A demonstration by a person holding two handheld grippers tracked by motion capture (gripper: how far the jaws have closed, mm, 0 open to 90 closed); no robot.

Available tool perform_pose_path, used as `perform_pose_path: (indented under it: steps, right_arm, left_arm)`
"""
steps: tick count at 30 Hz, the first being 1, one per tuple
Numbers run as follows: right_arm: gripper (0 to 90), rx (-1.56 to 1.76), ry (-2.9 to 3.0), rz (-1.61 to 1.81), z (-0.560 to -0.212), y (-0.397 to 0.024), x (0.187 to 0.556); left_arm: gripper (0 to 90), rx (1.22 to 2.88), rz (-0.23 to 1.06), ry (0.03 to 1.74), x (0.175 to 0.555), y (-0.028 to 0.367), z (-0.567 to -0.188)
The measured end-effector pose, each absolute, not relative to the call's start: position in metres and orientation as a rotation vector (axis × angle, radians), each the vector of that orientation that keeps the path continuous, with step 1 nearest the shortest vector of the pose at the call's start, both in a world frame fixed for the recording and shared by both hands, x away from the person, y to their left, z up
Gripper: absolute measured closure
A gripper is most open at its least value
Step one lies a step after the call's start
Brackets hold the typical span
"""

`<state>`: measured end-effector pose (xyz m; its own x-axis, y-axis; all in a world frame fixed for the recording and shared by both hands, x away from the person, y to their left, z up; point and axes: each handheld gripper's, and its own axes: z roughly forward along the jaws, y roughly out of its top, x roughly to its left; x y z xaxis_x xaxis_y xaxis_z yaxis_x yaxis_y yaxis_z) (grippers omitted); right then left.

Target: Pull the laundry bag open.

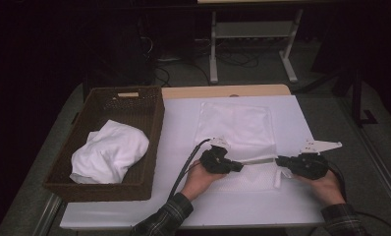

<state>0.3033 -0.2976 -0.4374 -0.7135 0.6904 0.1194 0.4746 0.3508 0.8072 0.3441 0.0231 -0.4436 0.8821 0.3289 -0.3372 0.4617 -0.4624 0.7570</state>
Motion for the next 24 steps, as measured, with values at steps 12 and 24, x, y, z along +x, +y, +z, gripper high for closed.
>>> perform_pose_path:
  steps: [12, 24]
  right_arm:
    - [84.5, 1.058, 2.361, 1.276, -0.439, -0.299, 0.304]
    - [84.5, 1.054, 2.375, 1.257, -0.44, -0.297, 0.305]
  left_arm:
    - [86.4, 2.088, -0.153, 0.603, 0.343, 0.042, -0.441]
    - [86.4, 2.096, -0.144, 0.61, 0.34, 0.047, -0.445]
